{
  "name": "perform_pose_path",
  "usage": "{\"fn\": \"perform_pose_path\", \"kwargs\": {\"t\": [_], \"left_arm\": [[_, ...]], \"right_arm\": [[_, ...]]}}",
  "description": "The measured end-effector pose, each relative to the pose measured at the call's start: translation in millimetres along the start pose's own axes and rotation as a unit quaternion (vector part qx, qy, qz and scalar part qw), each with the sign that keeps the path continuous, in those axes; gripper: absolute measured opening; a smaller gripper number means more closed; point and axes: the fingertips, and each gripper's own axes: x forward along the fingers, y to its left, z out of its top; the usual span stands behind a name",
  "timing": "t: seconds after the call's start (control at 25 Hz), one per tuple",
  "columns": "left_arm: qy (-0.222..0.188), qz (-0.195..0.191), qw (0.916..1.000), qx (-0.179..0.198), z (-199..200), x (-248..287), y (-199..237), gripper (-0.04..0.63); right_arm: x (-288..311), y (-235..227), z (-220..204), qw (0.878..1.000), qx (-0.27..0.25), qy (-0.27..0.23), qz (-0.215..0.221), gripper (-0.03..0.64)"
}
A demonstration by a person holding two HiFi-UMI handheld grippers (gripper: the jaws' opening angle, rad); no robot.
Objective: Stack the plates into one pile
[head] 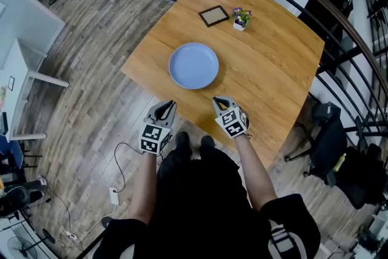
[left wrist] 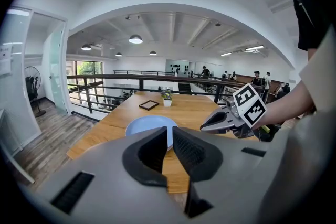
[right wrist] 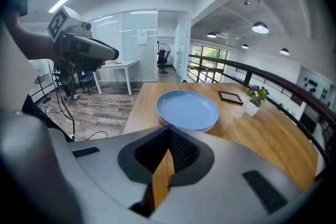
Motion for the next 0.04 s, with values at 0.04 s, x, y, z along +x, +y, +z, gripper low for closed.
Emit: {"fn": "perform_pose_path", "kwargs": {"t": [0.04], "left_arm": [[0.000,0.000,1.0000,0.001,0.4,1.4,-2.7,0.046]], "right_arm": [[-1.1,-3.2,-2.0,1.000,0.001,0.000,0.000,0.009]]}}
